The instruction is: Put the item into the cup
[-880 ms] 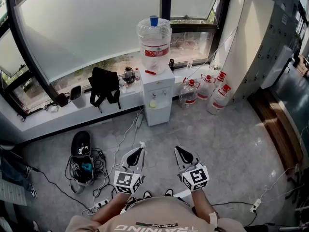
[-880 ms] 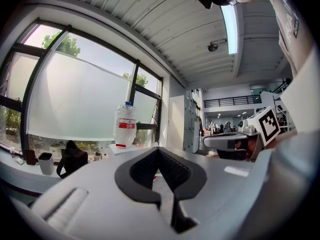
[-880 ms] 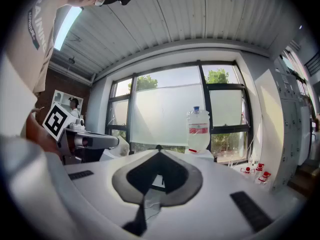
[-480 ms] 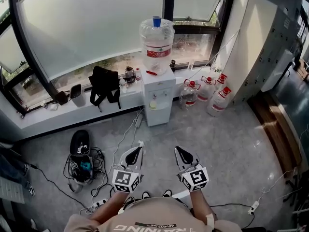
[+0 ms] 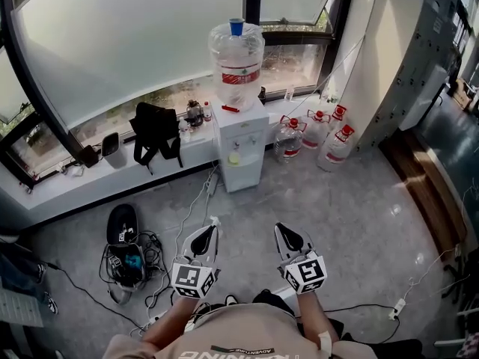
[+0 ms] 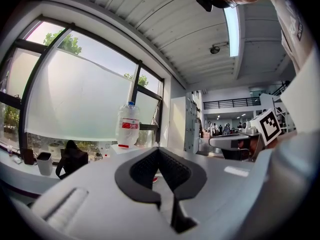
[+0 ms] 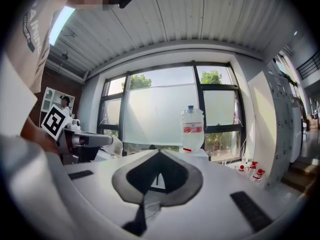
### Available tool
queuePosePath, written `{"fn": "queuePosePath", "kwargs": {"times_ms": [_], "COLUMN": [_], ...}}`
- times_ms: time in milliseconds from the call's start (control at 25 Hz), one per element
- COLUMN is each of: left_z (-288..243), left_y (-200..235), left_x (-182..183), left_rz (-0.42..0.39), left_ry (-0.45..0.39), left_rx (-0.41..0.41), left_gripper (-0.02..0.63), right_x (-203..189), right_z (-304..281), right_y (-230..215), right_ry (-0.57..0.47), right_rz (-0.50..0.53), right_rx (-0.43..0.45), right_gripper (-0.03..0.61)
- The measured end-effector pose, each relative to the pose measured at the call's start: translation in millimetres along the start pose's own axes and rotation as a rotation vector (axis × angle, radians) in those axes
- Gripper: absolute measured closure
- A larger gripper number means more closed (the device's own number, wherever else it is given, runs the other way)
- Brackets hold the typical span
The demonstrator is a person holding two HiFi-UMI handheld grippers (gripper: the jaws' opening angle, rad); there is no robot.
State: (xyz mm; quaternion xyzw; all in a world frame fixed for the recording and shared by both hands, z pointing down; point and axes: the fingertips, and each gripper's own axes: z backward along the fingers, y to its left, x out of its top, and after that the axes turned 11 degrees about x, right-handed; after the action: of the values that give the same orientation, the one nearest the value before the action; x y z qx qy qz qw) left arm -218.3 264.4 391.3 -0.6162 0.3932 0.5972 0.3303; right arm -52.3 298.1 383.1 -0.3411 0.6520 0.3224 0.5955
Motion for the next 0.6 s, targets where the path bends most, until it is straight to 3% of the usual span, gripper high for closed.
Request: {"fn": "queuePosePath", "kwargs": {"times_ms": [240,600], "left_z": [-11,-71], "left_y": [5,-7], "left_x": [-9,-3], "left_rz": [0.002,-0.013], "left_ry": [0.02,0.037], "left_rx": [-0.019,0.006], "left_gripper": [0.606,0.606], "right_x": [-4,3], "right_z": [-11,-50], "right_y": [-8,-65], "right_ry": [0.019,-0.017], "right_rz": [0.023,0.008], "right_rx": [0.0,0.058], "right_gripper": [0.566,0.568]}}
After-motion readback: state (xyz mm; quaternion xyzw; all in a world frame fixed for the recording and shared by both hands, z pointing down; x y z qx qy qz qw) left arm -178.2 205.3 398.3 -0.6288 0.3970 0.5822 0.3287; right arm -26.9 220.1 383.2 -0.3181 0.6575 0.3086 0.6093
